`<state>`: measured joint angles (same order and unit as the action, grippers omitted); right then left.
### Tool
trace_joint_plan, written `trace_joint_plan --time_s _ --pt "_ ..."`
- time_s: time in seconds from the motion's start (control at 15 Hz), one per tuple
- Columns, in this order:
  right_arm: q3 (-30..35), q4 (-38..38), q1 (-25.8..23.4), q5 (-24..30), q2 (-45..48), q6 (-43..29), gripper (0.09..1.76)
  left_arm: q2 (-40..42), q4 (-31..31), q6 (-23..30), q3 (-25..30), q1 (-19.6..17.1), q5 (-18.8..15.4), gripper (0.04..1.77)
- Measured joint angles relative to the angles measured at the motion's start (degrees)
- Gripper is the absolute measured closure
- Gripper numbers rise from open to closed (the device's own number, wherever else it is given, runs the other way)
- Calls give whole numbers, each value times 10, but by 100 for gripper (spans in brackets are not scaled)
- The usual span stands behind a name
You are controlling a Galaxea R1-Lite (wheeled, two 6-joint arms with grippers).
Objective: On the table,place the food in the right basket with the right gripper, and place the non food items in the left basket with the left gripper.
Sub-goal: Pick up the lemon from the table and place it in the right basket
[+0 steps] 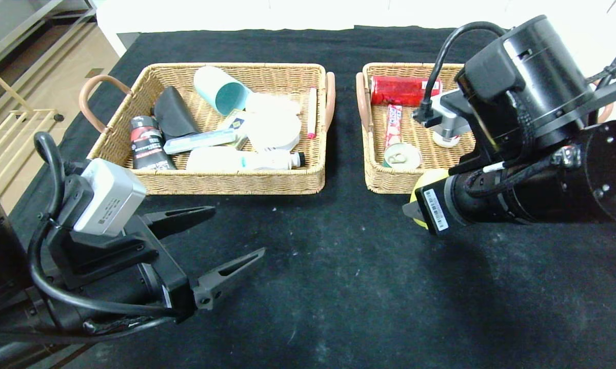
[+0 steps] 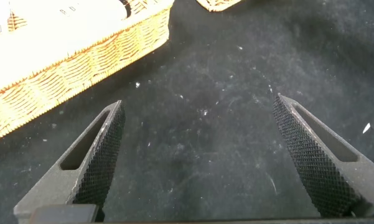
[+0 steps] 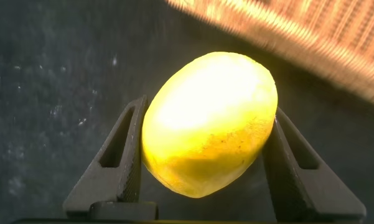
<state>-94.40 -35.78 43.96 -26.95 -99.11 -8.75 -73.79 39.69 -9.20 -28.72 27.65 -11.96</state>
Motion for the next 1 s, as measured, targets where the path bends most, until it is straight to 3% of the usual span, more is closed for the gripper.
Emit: trace_joint_plan --time_s 0.27,0.6,1.0 --pt "-39 7 -35 44 9 83 70 6 -1 -1 1 1 -6 9" --pt "-105 13 -69 78 -8 123 70 11 -1 -2 5 1 -15 9" --pt "-118 140 -105 96 -57 132 70 13 0 -2 4 1 -16 9"
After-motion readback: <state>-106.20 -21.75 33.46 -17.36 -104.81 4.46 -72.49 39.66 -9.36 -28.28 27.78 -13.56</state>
